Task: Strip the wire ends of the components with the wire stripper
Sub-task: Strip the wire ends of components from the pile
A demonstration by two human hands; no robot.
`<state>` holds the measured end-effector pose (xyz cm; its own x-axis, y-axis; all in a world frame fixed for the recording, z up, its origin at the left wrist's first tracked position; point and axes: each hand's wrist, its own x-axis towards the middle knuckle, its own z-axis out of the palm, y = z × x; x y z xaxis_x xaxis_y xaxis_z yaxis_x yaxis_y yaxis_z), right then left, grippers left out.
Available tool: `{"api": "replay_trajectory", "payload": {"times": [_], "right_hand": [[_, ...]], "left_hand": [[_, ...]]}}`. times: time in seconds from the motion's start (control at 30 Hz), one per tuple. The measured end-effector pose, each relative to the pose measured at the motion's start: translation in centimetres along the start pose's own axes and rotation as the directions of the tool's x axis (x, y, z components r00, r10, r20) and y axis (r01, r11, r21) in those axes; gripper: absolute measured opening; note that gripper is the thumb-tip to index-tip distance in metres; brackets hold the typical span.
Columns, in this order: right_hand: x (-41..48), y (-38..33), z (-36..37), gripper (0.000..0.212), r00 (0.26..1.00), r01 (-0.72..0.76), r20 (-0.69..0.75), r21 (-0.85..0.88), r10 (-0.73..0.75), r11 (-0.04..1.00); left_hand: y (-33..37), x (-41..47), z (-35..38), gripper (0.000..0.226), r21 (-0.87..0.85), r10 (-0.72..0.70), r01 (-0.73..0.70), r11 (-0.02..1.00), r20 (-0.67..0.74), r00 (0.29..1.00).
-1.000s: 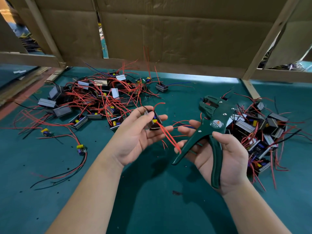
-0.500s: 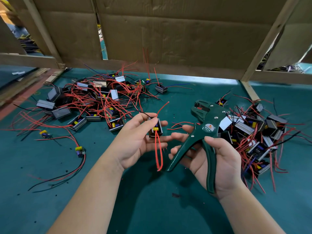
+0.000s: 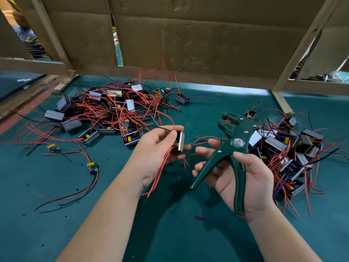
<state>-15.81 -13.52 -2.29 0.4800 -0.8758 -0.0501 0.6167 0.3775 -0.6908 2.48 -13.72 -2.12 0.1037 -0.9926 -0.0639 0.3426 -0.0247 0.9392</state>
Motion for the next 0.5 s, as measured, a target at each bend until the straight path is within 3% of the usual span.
{"api": "replay_trajectory", "payload": {"times": [0.17,0.3,0.4,0.5], "right_hand": [[-0.2,-0.3,0.2,0.072,0.998,0.027,0.051,0.014,-0.028,1.0],[-0.5,-0.5,0.4,0.067,0.989,0.039,0.145,-0.011,-0.037,0.999],[-0.6,-0.4,0.5,0.066,0.986,0.026,0.167,-0.028,-0.021,0.999],[-0.6,-0.3,0.5,0.069,0.99,0.027,0.141,-0.047,-0.021,0.999]], "left_hand": [[-0.2,-0.3,0.4,0.025,0.157,-0.009,0.007,0.988,0.011,1.0],[-0.8,-0.5,0.9,0.024,0.37,0.069,-0.109,0.922,0.119,0.99],[-0.7,-1.0,1.3,0.029,0.323,0.009,-0.09,0.942,0.245,0.969],[-0.5,-1.0,1.3,0.033,0.345,-0.009,-0.061,0.937,0.2,0.98]]}}
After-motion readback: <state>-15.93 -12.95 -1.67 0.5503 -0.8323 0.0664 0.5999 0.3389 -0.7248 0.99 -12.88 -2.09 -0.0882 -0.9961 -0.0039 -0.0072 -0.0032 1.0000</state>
